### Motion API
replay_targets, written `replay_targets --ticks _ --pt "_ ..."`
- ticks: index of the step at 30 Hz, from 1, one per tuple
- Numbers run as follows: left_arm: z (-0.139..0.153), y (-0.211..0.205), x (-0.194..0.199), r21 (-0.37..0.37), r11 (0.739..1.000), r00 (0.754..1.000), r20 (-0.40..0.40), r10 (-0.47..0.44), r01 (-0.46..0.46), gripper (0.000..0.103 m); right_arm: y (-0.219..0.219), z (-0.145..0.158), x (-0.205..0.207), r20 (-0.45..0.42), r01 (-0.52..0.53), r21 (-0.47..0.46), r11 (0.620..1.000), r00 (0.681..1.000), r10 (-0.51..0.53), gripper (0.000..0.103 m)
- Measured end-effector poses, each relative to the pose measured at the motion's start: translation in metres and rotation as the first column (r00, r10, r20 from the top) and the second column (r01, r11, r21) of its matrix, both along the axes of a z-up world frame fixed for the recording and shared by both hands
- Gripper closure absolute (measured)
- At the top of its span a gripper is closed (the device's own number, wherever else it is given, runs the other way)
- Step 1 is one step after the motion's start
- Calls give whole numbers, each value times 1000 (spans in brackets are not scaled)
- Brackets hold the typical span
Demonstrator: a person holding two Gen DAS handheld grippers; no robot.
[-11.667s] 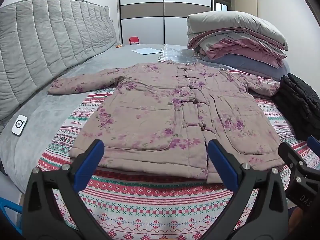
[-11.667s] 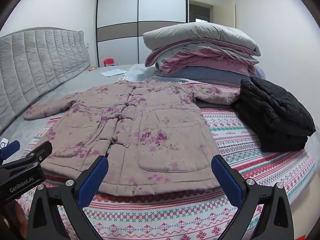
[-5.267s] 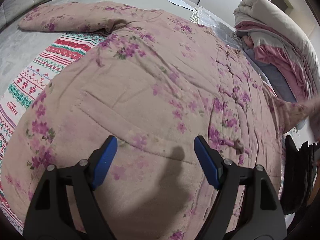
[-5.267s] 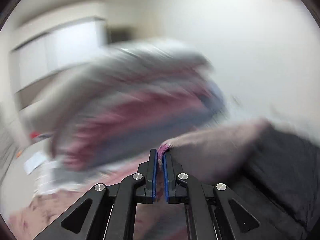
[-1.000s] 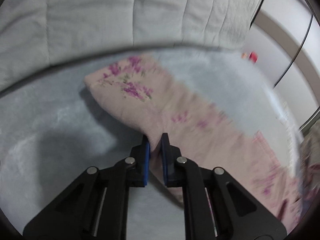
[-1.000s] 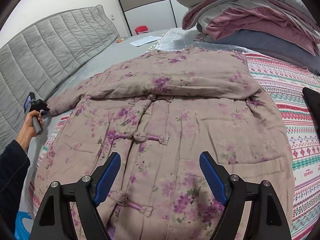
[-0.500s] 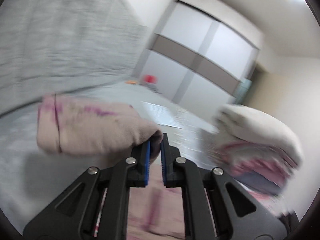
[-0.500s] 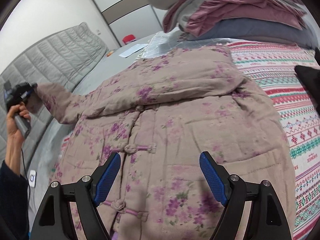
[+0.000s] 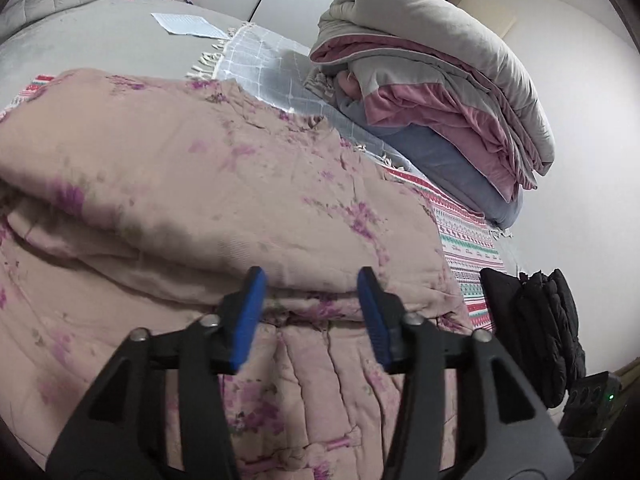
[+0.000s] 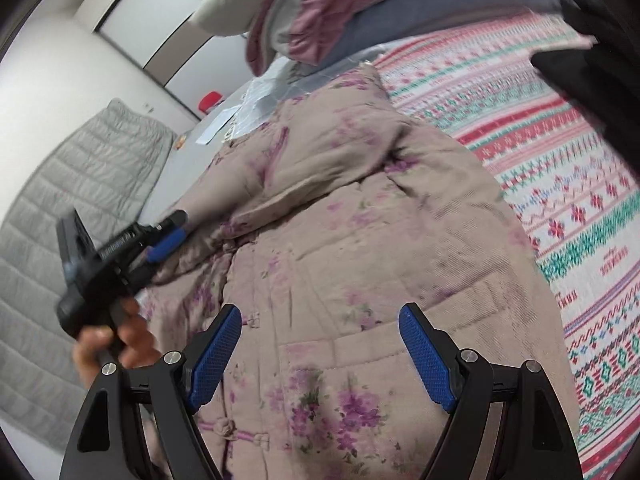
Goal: Fold large clothes
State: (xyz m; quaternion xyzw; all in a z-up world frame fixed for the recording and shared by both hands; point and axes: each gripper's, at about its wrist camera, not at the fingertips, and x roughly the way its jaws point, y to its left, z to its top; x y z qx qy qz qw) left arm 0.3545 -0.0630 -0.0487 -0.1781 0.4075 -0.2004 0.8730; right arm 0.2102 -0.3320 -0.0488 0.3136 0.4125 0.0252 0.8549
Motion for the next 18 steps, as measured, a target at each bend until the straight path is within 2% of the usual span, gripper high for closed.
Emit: replay_targets --ticks 3,5,7,9,11,14,17,18 --pt "6 -8 -3 42 999 1000 18 11 -11 49 -7 3 -1 4 18 15 1000 1000 -18 21" --pt "16 -20 -7 84 996 998 58 -7 2 44 -13 5 -2 7 32 29 999 999 -32 21" --pt "18 -40 -13 154 988 995 97 -36 21 33 -18 5 -3 3 49 46 998 999 -50 21" --pt "18 -68 -17 242 969 988 123 -89 57 28 -26 3 -4 -9 74 63 995 997 -73 21" --pt "12 -97 -17 337 938 985 122 -124 76 28 -32 -1 -6 -25 99 81 992 995 -97 21" --pt "-1 -129 -9 445 893 988 96 -123 68 28 -45 -5 -8 -41 135 117 984 991 -131 21" --pt "-11 -146 -1 506 862 989 104 -107 40 28 -54 -7 -11 -44 158 140 977 987 -153 21" --pt "-15 -151 3 545 838 990 103 -93 22 28 -57 -7 -12 -44 164 145 976 986 -159 21"
